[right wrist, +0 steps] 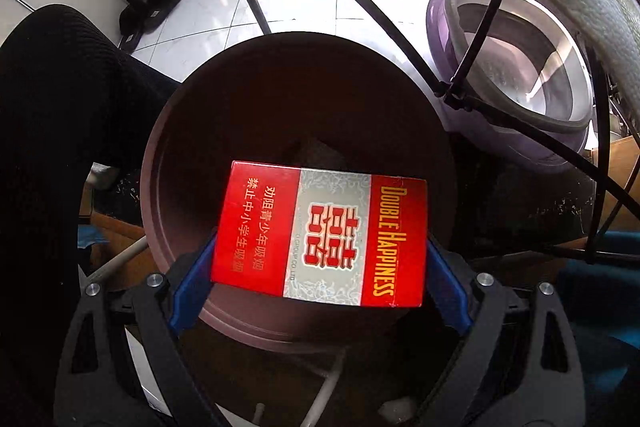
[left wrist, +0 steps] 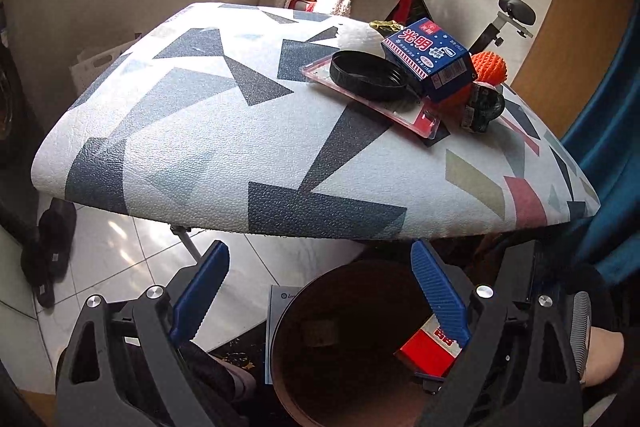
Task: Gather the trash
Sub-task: 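Open both tools to drop the cup and cigarette box into the bin, then move the right tool to the black-and-white packet and grasp it, then grasp the black round lid with the left tool while the right tool holds the packet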
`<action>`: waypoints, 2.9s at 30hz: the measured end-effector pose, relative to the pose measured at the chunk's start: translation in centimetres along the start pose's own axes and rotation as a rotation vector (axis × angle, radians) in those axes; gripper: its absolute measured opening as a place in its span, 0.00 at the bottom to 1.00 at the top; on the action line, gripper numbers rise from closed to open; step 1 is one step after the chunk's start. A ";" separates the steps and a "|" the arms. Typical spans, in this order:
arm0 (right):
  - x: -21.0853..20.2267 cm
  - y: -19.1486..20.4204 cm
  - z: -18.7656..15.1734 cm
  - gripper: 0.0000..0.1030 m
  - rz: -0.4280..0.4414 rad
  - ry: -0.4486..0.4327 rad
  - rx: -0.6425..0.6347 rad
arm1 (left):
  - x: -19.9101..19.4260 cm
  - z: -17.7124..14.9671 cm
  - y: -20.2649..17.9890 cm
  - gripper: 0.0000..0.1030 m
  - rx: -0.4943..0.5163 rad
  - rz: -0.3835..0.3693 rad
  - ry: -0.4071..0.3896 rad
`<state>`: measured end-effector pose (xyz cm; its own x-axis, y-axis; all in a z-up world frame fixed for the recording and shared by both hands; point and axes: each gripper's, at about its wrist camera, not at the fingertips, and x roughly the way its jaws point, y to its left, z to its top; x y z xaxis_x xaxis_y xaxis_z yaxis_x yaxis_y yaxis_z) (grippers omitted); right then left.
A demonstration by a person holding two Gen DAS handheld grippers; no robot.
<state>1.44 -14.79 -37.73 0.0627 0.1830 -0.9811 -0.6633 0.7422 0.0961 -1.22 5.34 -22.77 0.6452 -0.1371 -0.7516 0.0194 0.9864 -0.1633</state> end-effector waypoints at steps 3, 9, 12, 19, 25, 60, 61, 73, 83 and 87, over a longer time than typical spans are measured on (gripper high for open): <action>-0.2 0.5 0.1 0.88 -0.006 -0.004 -0.019 | 0.2 0.0 -0.1 0.87 0.005 -0.002 0.009; -0.3 0.2 0.3 0.90 -0.009 -0.007 -0.009 | 0.3 -0.1 -0.4 0.87 0.017 -0.002 0.016; -0.4 -0.1 0.3 0.93 -0.025 -0.002 0.003 | 0.4 -0.1 -0.3 0.87 0.014 -0.002 0.020; -3.3 0.1 0.2 0.94 -0.060 -0.126 0.002 | 0.4 0.0 -0.1 0.87 0.003 -0.002 0.021; -5.9 -0.8 0.1 0.94 -0.081 -0.225 0.048 | 0.2 0.0 0.0 0.87 -0.003 -0.002 0.011; -18.8 -16.3 4.0 0.94 -0.268 -0.654 0.340 | -0.5 10.0 -0.7 0.88 -0.012 -0.061 -0.152; -18.4 -16.5 4.4 0.91 -0.256 -0.648 0.328 | -0.2 10.1 -0.7 0.88 -0.013 -0.060 -0.145; -13.2 -17.8 10.1 0.68 -0.229 -0.558 0.366 | 3.2 10.8 -0.2 0.88 -0.021 -0.032 -0.066; -15.8 -18.0 7.7 0.35 -0.166 -0.630 0.366 | 5.1 11.6 0.6 0.79 -0.075 -0.047 -0.014; -17.3 -17.7 6.5 0.35 -0.169 -0.655 0.376 | 6.4 12.3 -0.7 0.81 -0.006 -0.067 0.005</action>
<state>16.94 -26.97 -21.39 0.6470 0.3046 -0.6990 -0.3148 0.9417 0.1189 12.24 4.87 -19.59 0.6392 -0.2030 -0.7418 0.0573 0.9744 -0.2172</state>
